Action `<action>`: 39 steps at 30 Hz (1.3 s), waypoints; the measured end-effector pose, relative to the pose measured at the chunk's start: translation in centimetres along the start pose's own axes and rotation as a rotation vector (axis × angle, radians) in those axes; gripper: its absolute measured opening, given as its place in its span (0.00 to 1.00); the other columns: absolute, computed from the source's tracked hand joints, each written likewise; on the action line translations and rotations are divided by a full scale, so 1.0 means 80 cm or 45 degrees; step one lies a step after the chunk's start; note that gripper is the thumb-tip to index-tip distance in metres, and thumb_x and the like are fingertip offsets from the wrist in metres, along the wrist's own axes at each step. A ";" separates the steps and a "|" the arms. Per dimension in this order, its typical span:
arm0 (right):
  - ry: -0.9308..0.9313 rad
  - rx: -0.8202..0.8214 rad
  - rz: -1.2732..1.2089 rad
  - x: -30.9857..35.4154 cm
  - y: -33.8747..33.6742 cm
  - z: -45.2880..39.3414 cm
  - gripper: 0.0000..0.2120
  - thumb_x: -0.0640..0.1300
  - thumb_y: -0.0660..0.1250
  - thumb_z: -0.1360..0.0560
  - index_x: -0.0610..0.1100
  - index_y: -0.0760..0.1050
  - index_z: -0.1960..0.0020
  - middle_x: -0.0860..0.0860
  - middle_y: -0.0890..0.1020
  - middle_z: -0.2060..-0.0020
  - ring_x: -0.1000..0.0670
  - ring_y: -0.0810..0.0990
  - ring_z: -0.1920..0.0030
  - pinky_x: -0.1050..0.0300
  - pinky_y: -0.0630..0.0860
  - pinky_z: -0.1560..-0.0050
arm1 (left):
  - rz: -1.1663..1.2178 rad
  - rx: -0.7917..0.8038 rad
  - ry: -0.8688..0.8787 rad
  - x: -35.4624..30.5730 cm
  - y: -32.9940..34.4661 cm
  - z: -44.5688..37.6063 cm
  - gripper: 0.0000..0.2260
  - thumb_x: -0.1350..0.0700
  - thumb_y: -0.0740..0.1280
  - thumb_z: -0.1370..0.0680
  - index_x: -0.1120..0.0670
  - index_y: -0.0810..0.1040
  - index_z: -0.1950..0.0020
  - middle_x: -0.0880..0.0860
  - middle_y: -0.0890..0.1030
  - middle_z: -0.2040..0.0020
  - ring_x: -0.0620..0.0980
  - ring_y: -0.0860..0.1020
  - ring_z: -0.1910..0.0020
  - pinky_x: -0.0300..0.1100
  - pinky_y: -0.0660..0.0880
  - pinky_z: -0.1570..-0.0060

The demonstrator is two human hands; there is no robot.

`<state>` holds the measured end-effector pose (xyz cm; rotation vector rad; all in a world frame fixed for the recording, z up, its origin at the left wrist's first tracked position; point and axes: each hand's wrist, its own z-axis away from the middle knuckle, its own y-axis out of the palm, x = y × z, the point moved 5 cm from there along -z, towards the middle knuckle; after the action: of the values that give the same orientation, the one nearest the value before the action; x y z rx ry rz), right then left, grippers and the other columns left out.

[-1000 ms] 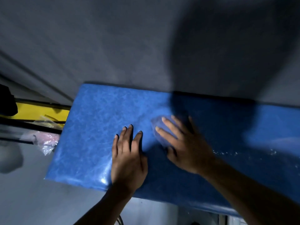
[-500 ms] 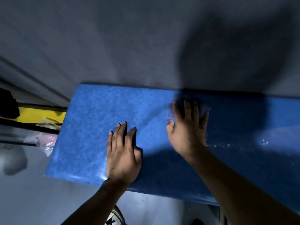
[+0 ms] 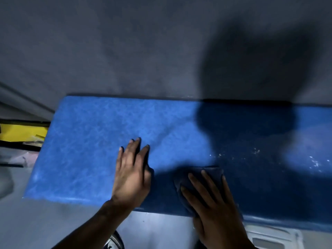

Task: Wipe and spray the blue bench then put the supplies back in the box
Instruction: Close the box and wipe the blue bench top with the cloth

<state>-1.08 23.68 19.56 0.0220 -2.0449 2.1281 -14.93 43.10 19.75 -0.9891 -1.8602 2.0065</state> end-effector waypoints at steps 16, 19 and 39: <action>-0.021 -0.133 0.026 -0.137 -0.032 -0.138 0.30 0.50 0.59 0.27 0.53 0.72 0.25 0.46 0.67 0.22 0.39 0.64 0.22 0.28 0.57 0.26 | -0.091 -0.068 -0.238 -0.084 0.038 -0.006 0.29 0.57 0.58 0.29 0.56 0.72 0.27 0.62 0.65 0.21 0.62 0.60 0.20 0.59 0.54 0.21; 0.229 -0.182 0.010 -0.168 -0.033 -0.188 0.31 0.49 0.58 0.29 0.54 0.72 0.25 0.45 0.71 0.24 0.36 0.68 0.24 0.28 0.58 0.26 | -0.080 -0.073 -0.225 -0.084 0.037 -0.008 0.29 0.58 0.59 0.30 0.57 0.72 0.28 0.61 0.65 0.22 0.62 0.60 0.20 0.60 0.54 0.21; 0.434 -0.157 -0.070 -0.118 -0.028 0.014 0.32 0.49 0.65 0.33 0.51 0.75 0.28 0.44 0.71 0.25 0.38 0.64 0.22 0.28 0.56 0.25 | 0.136 -0.066 -0.215 -0.097 0.037 0.005 0.28 0.54 0.57 0.26 0.57 0.70 0.25 0.60 0.62 0.20 0.60 0.57 0.19 0.60 0.51 0.20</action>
<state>8.35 21.49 20.47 -0.2786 -1.9413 1.8211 -8.55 37.72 19.35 -0.9795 -1.9932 2.1751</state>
